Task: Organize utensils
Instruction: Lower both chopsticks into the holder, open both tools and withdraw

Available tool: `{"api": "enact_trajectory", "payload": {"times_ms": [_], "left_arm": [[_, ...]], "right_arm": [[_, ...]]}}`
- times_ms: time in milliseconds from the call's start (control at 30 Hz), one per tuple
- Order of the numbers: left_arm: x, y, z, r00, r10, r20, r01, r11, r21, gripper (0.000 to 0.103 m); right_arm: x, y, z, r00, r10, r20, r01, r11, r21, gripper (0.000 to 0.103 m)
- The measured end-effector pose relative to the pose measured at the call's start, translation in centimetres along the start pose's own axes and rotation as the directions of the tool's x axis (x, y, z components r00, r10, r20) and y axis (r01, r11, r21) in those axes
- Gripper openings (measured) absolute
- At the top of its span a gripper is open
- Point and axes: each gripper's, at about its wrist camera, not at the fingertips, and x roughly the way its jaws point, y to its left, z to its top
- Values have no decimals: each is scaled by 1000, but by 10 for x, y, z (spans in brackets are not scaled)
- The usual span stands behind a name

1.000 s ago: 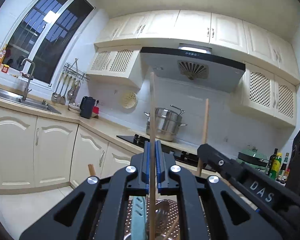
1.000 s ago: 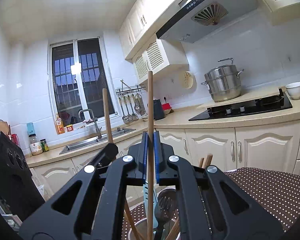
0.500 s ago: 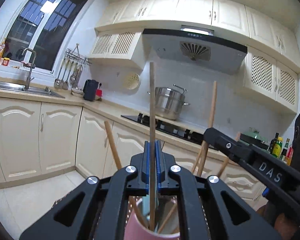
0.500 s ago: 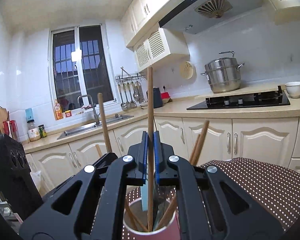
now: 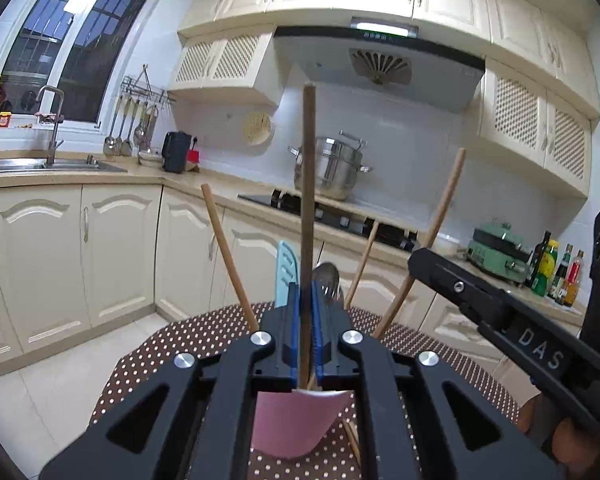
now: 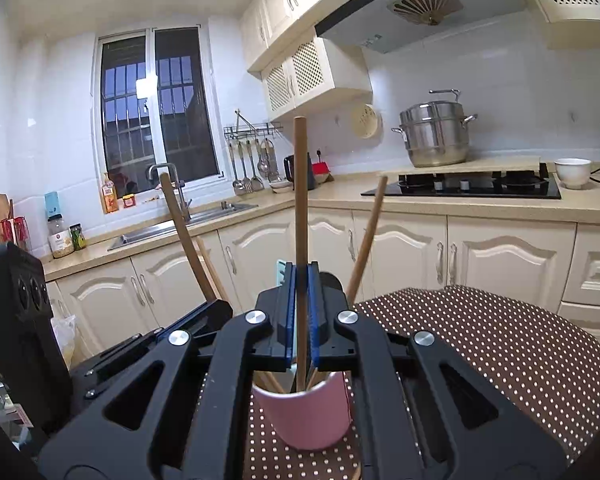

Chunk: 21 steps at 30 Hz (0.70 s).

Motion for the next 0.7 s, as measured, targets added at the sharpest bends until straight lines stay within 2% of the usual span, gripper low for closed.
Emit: {"api": "enact_trajectory", "payload": {"times_ms": [200, 233, 300, 433, 567, 700], "left_arm": [[-2, 3, -2, 998, 3, -66, -3, 1000, -4, 8], [-3, 4, -2, 997, 4, -72, -4, 1000, -5, 11], [-7, 5, 0, 997, 9, -72, -10, 1000, -10, 32], [-15, 6, 5, 998, 21, -66, -21, 1000, -2, 35], [-22, 8, 8, 997, 47, -67, -47, 999, 3, 42], [-30, 11, 11, 991, 119, -64, -118, 993, 23, 48]], "right_arm": [[-1, 3, -6, 1000, -12, -25, 11, 1000, -6, 7], [-2, 3, -6, 1000, -13, -27, 13, 1000, -6, 7], [-2, 5, -7, 999, -15, -32, 15, 1000, -9, 7], [-1, 8, -9, 999, -21, -41, 20, 1000, -18, 7], [-1, 10, -10, 998, -29, -53, 28, 999, -20, 7], [1, 12, -13, 997, -38, -67, 35, 999, -34, 7]]}}
